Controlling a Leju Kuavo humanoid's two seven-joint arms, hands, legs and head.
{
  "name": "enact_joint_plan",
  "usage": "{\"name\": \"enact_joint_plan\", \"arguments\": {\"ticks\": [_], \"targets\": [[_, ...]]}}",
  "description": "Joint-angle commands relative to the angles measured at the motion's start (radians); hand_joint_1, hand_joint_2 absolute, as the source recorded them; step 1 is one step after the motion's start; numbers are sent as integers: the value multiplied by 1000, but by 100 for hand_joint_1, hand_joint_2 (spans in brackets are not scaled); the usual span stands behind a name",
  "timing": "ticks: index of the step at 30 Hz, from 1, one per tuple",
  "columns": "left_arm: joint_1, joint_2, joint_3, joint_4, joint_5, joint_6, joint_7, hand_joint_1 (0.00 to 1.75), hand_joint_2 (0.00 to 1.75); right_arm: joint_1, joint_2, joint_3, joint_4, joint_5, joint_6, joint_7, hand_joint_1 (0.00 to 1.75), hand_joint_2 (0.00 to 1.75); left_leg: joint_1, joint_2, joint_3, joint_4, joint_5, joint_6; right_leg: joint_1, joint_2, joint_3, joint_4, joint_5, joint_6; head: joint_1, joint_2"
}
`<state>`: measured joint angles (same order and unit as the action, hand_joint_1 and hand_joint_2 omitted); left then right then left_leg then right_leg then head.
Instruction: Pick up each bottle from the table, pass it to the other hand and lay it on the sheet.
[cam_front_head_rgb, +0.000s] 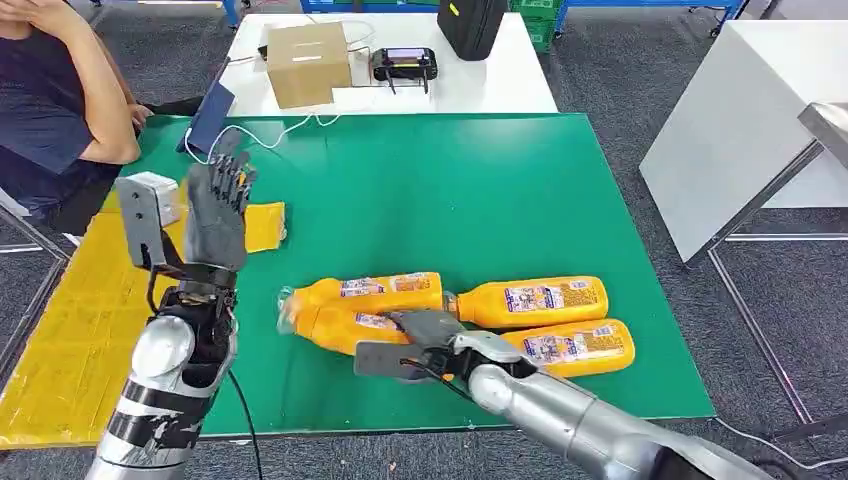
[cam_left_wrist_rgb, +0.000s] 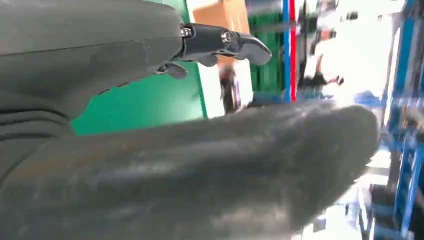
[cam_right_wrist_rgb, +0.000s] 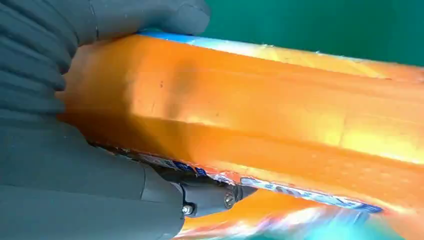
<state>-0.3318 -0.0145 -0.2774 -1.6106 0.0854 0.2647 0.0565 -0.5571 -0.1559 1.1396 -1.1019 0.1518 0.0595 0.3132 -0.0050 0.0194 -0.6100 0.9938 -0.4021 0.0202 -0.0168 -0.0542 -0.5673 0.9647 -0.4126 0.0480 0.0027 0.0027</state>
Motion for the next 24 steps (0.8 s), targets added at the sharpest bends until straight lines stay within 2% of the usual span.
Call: {"name": "enact_joint_plan", "arguments": {"ticks": [1, 3, 5, 7, 10, 11, 13, 17, 24], "targets": [[110, 9, 122, -67, -6, 123, -83, 0, 0, 363, -89, -324, -353, -86, -148, -168, 175, 175, 2, -3, 1, -1, -1, -1, 2, 0, 2, -2, -1, -1, 0, 0], [155, 27, 147, -105, 11, 112, -96, 0, 0, 427, -111, -350, -483, -51, -139, -114, 175, 175, 1, -6, 2, -2, -1, -1, 1, -1, 3, -2, -3, -2, 0, 0], [155, 27, 147, -105, 11, 112, -96, 0, 0, 427, -111, -350, -483, -51, -139, -114, 175, 175, 1, -5, 1, 0, -4, -2, 1, 1, 2, 0, -4, -2, 0, 0], [178, 8, 175, -126, 2, 152, -123, 0, 0, 502, -49, -456, -579, -38, -174, -197, 175, 175, 1, -2, -5, 0, -2, -1, 1, 2, -4, 0, -2, -1, 0, 0], [225, 4, 192, -162, 8, 156, -139, 0, 0, 578, -7, -527, -752, 20, -181, -211, 175, 175, 1, -3, -10, 1, -2, -1, 1, 0, -10, 1, -2, -1, 1, 0], [230, 6, 189, -165, 9, 149, -138, 0, 175, 588, -1, -537, -772, 25, -182, -214, 175, 175, 1, -2, -9, 2, -4, -2, 1, 3, -8, 2, -4, -2, 0, 0], [249, 18, 155, -172, 17, 83, -92, 0, 175, 619, 27, -578, -816, 75, -185, -240, 175, 175, 2, -1, -7, 2, -5, -2, 1, 6, -7, 2, -5, -2, 0, 0], [299, 39, 71, -218, 123, -74, -12, 0, 175, 632, 45, -625, -824, 99, -190, -257, 175, 175, 1, -3, -10, 1, -3, -2, 1, 1, -10, 1, -4, -2, 0, 0], [369, 46, -30, -317, 194, -144, 2, 0, 175, 563, 56, -651, -750, 171, -210, -248, 175, 175, 1, 0, -7, 1, -5, -3, 1, 6, -7, 0, -4, -3, 0, 0]]}}
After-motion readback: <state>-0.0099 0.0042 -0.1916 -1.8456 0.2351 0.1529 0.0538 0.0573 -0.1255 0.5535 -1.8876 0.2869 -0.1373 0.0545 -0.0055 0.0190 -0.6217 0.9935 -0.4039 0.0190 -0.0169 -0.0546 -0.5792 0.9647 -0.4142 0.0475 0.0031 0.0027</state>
